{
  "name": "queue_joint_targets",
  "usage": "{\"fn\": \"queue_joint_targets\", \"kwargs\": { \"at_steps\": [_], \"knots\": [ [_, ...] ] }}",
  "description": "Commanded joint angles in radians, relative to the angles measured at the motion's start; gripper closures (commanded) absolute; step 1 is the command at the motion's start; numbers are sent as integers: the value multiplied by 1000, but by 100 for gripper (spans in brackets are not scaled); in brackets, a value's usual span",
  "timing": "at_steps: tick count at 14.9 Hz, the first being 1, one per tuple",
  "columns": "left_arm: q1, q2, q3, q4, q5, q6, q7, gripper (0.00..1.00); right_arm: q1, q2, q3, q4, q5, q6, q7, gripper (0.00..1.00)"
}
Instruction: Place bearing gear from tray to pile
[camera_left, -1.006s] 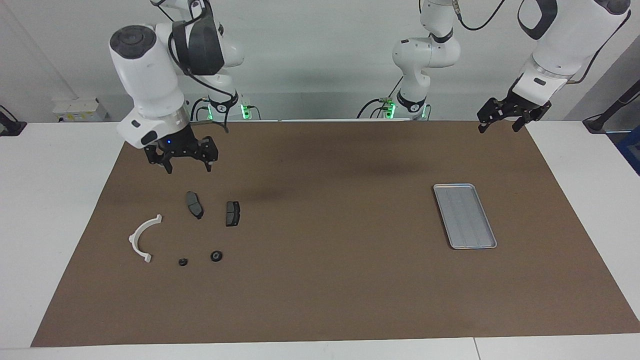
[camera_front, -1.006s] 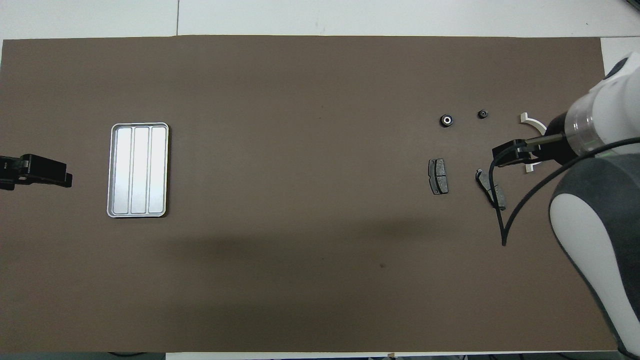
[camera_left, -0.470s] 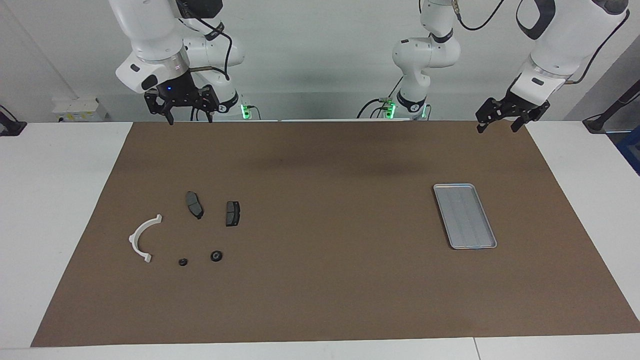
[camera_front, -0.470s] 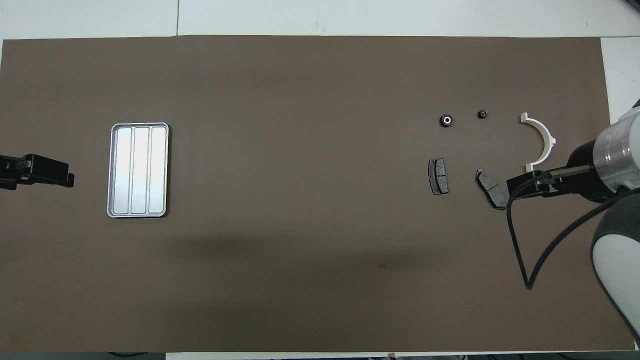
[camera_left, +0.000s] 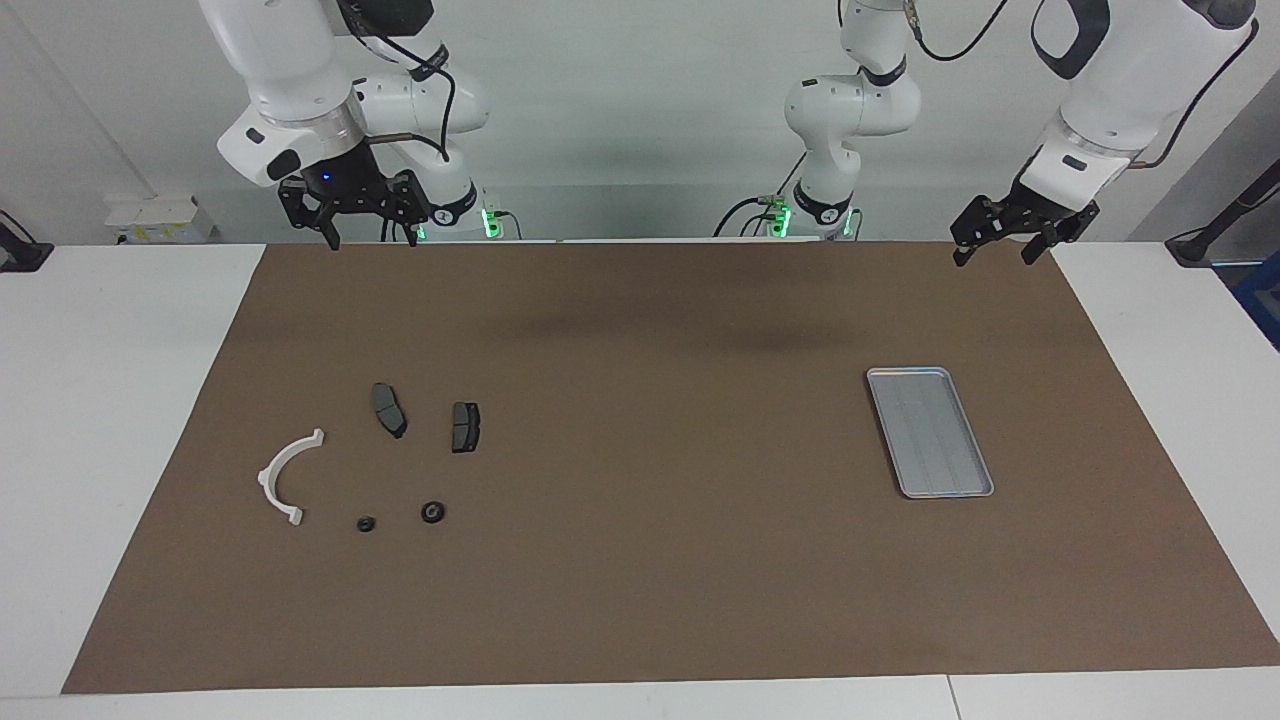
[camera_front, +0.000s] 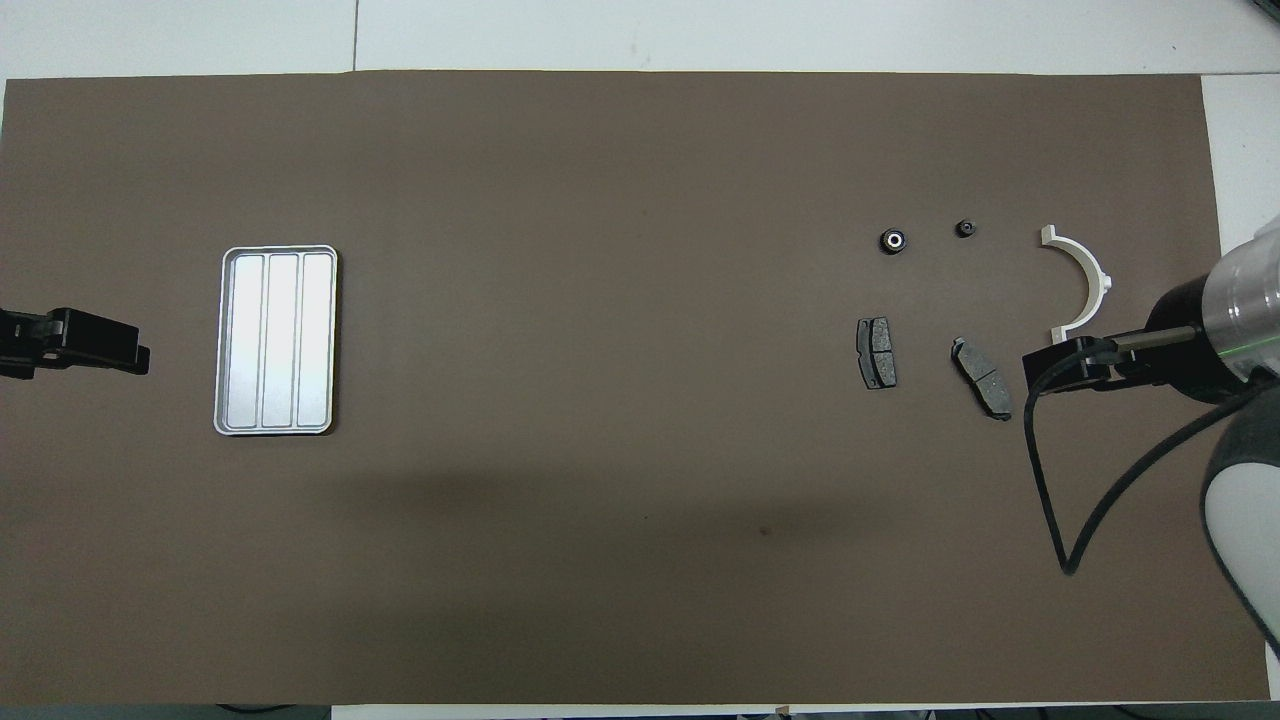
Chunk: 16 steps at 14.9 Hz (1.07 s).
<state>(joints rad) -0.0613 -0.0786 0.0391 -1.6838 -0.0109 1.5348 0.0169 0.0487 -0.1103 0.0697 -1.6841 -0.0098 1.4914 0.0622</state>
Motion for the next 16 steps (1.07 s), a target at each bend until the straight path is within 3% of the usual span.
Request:
{"fn": "queue_joint_targets", "kwargs": {
  "at_steps": [1, 16],
  "knots": [
    [-20, -32, 5, -36, 14, 19, 8, 0, -7, 0, 2, 27, 31, 9, 5, 0],
    [-21, -32, 5, -39, 14, 31, 8, 0, -7, -11, -8, 40, 30, 3, 7, 0]
  ]
}}
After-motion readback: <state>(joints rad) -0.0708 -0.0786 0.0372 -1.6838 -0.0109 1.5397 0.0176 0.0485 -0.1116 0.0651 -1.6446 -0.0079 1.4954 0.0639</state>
